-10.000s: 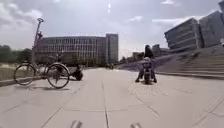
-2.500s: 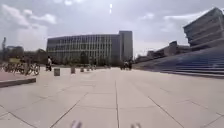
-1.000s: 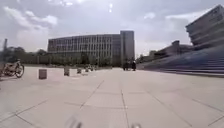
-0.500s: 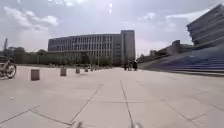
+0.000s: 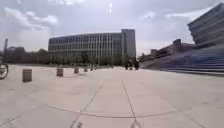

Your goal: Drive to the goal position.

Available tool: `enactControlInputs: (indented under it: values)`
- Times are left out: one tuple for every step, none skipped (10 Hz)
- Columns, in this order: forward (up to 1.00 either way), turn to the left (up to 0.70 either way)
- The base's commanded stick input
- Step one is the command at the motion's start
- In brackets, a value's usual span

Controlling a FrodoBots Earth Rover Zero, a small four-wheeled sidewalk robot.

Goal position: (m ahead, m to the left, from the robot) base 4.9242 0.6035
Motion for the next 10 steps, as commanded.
enactControlInputs:
  values:
    - [0.99,0.04]
    - [0.99,0.04]
    - [0.99,0.04]
    - [0.99,0.04]
    - [0.99,0.04]
    - [0.99,0.04]
    - [0.99,0.04]
    - [0.99,0.04]
    - [0.99,0.04]
    - [0.99,0.04]
